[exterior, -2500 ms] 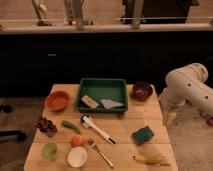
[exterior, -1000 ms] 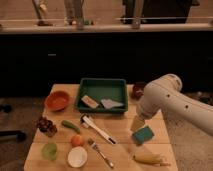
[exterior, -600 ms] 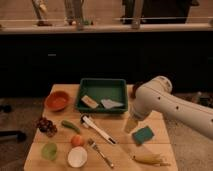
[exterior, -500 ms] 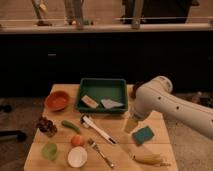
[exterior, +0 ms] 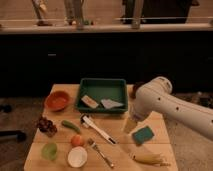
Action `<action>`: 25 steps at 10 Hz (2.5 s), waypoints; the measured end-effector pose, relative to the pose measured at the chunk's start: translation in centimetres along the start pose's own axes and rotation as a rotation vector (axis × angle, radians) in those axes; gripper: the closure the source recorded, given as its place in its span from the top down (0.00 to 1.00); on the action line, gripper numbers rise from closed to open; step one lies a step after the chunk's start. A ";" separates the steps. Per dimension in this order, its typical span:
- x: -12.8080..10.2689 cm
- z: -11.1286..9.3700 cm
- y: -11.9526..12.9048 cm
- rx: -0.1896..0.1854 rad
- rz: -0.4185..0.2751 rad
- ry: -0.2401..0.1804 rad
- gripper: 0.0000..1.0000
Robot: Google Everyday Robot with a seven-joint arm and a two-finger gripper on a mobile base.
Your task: Place brush in red bowl
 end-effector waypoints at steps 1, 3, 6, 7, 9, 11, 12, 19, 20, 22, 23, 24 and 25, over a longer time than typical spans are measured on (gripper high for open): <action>-0.9 0.7 0.8 -0.002 0.000 0.002 0.80; -3.2 2.1 2.6 0.000 0.002 0.008 0.80; -6.8 4.6 5.2 0.011 0.020 0.022 0.80; -7.5 5.8 5.8 0.009 0.022 0.026 0.80; -8.7 7.7 6.6 0.004 0.000 0.032 0.80; -9.0 9.1 6.5 0.001 0.001 0.045 0.80; -9.4 9.8 6.7 -0.005 -0.003 0.052 0.80; -10.8 13.7 6.5 -0.002 0.040 0.039 0.80; -11.2 14.0 6.6 -0.001 0.042 0.030 0.80; -11.9 14.9 6.8 -0.005 0.045 -0.011 0.80; -12.1 15.3 6.9 -0.011 0.046 -0.031 0.80; -12.5 15.9 7.0 -0.020 0.036 -0.050 0.80; -12.8 16.3 7.2 -0.029 0.029 -0.061 0.80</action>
